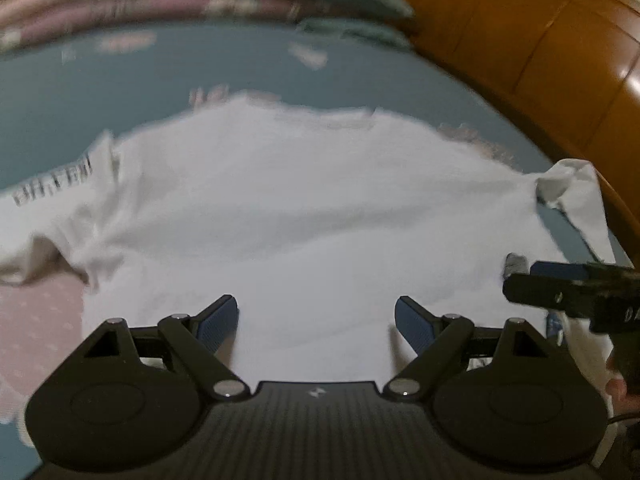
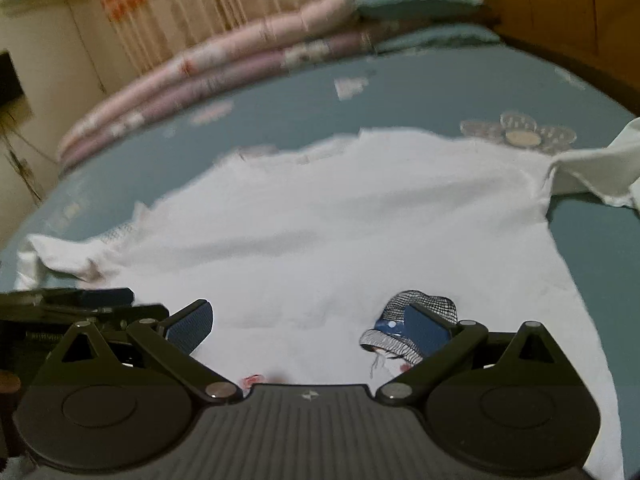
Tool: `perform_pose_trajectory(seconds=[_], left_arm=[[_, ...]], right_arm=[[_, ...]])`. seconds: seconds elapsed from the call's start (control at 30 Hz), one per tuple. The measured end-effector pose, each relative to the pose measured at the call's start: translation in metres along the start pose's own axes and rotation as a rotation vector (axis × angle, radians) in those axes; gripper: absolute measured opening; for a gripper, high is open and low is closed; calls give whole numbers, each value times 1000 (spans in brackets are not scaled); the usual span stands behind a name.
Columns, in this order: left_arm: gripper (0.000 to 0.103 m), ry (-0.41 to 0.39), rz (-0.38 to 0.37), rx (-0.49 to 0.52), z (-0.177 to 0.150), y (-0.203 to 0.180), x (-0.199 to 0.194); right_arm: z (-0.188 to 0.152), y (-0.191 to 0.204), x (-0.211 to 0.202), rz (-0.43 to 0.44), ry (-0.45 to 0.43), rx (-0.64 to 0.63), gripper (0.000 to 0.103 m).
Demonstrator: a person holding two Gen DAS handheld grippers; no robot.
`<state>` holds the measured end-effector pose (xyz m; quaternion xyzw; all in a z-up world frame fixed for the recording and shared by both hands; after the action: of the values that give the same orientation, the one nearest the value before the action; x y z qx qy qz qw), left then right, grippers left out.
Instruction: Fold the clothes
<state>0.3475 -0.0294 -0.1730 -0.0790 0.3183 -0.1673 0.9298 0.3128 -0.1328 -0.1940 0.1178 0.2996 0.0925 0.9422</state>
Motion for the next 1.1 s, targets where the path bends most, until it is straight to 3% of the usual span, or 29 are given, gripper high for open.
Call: perform_pose_trajectory(seconds=[0.1,0.23,0.37,0.5,0.73,0.9,1.1], left_arm=[[86,48,0,22,-2,-3,-2],[86,189,38,54,-5,-5,-4],[87,308,58,-8,-7,-2,-4],[93,412,62,-1,-8,-4,5],[94,511,129,27,-12,-9,15],[102,558,183,59,-18,-15,23],[103,554,287,61,-21,-18,30]], right_arm=[[-8,-12,7,-16,89,38,103],[-12,-18,0,-69,209,57,103],[-21,-26,-11,-99,346,70,103],[-27,-33,-19,-118,457,121,103],[-29,-36,-27,-98,448,179,103],[-31,-46,-40,-9,485,247,103],[-29,-57,-44,130,529,299,103]])
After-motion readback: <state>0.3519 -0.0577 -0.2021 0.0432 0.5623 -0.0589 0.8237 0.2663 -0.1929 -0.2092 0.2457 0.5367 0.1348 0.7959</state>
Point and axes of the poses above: each gripper's, at about its wrist camera, not at the fingertips, and x roughly the way its jaws point, y to its left, z to its top, the point moved 10 cm from there along x, roughly the way its jaws point, and after that the axes turned 13 degrees about -y, right-handed, at the moved point
